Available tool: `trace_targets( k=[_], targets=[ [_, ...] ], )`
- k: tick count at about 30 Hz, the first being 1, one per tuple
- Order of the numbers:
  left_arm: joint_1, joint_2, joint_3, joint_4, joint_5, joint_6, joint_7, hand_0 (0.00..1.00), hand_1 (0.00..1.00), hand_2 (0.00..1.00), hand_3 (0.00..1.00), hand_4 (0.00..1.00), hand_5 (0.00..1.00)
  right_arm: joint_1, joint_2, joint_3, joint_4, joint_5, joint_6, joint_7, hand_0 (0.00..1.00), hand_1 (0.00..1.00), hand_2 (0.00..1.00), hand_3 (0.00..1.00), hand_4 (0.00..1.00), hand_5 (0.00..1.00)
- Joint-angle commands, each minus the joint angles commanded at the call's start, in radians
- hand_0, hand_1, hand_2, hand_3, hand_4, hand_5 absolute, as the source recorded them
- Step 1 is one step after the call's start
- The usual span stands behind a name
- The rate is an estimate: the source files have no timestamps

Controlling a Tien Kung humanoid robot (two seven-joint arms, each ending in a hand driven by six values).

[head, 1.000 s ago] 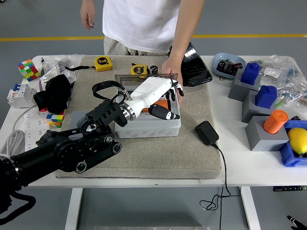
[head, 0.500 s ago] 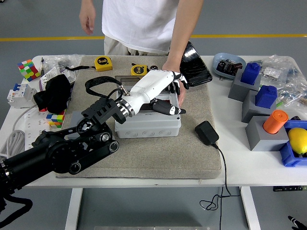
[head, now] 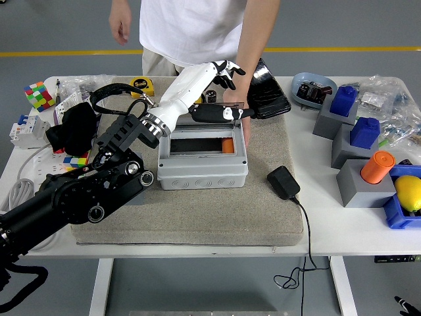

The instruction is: Fetch the battery,place it into the box,close the lid of the box

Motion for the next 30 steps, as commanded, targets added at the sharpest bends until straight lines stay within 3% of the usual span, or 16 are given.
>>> trace_targets(
  k=[6, 14, 21, 30],
  targets=[
    [0.012, 0.015, -0.024, 0.011, 0.014, -0.028, 0.04, 0.876, 0.922, 0.902, 0.899, 0.998, 0.998, 0.0, -0.001, 0.004, 0.0, -0.002, 0.002, -0.001, 0.658, 0.617, 0.593, 0.542, 0.937, 0.447],
    [0.039, 0.047, 0.015, -0.021, 0.014, -0.044, 0.075, 0.861, 0.897, 0.864, 0.867, 0.998, 0.998, 0.001, -0.004, 0.012, 0.002, -0.008, 0.002, -0.001, 0.66, 0.617, 0.593, 0.542, 0.938, 0.448],
    [0.074, 0.088, 0.068, -0.09, 0.006, -0.063, 0.112, 0.852, 0.884, 0.855, 0.851, 0.998, 0.998, -0.002, -0.009, 0.017, 0.003, -0.011, 0.002, -0.002, 0.658, 0.617, 0.593, 0.542, 0.938, 0.448],
    [0.134, 0.114, 0.044, -0.203, 0.022, -0.075, 0.137, 0.834, 0.86, 0.825, 0.831, 0.998, 0.998, 0.002, -0.013, 0.021, 0.003, -0.014, 0.003, 0.0, 0.662, 0.617, 0.594, 0.542, 0.938, 0.449]
  ],
)
